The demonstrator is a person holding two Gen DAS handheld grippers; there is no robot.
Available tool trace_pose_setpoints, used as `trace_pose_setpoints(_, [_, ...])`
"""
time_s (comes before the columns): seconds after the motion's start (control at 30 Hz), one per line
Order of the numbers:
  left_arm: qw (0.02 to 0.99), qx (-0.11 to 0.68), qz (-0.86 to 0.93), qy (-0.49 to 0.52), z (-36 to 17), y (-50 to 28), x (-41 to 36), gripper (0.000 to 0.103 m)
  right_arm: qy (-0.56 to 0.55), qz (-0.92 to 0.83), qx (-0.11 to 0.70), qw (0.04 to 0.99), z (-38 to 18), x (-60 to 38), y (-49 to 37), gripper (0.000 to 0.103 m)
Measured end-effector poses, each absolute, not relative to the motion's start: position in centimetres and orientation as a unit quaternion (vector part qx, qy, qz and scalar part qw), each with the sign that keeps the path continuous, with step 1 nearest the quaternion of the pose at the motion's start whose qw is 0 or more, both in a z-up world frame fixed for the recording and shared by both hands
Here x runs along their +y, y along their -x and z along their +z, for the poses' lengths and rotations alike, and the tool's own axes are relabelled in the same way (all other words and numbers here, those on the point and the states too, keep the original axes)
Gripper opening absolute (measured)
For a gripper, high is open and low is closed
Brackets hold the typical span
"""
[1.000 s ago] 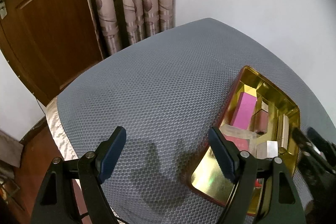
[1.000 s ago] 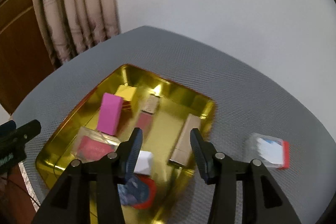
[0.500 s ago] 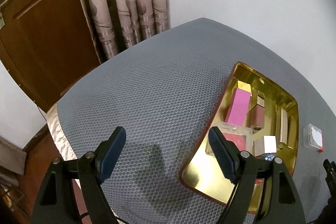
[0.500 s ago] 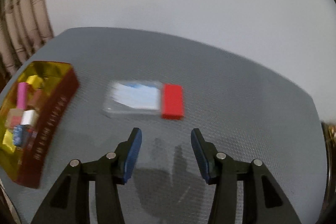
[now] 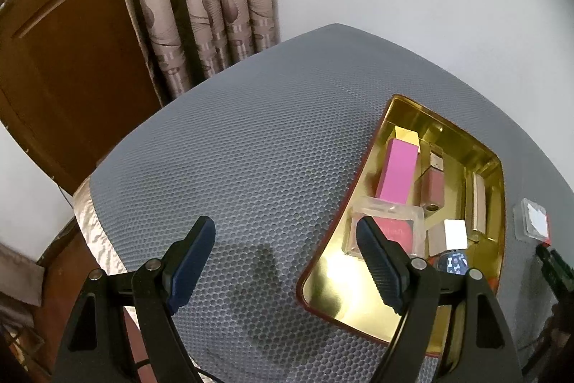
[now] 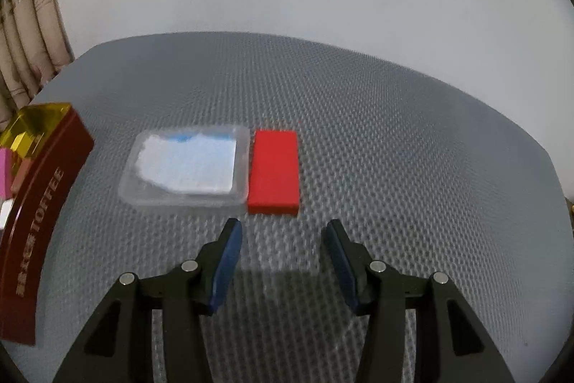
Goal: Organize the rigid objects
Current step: 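Move the right gripper to the red block and grasp it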
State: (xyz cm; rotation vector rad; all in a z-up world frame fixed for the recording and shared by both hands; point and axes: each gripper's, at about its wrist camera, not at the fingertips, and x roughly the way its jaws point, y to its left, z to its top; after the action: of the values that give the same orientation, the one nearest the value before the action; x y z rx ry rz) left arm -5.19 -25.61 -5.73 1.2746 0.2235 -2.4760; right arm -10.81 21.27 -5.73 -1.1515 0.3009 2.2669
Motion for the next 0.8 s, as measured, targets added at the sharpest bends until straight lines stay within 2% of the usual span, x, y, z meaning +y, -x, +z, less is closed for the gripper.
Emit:
trace_pose_setpoints(0.37, [0.161, 0.065, -0.875, -0.451, -5.5, 5.3, -25.2, 0.079, 0.418, 0.853, 0.114, 0.290, -6.3, 22.2, 14.3, 0.050])
trace_pose_setpoints(0.4, [0.160, 0.062, -0.876, -0.451, -5.5, 5.3, -25.3, 0.079, 0.417, 0.854, 0.117, 0.288, -6.4, 22.1, 14.3, 0.048])
trace_pose_setpoints(0.47, [0.158, 0.055, -0.877, -0.450, -5.5, 5.2, -25.1, 0.079, 0.414, 0.857, 0.117, 0.284, -6.4, 21.7, 14.4, 0.034])
trace_pose_setpoints(0.5, [0.155, 0.053, -0.877, -0.451, -5.4, 5.1, -25.1, 0.079, 0.414, 0.857, 0.114, 0.284, -6.4, 21.4, 14.4, 0.030])
trace_pose_setpoints(0.8, [0.106, -0.003, -0.895, -0.434, -5.1, 4.2, -21.5, 0.079, 0.411, 0.857, 0.116, 0.288, -6.4, 20.7, 11.4, 0.030])
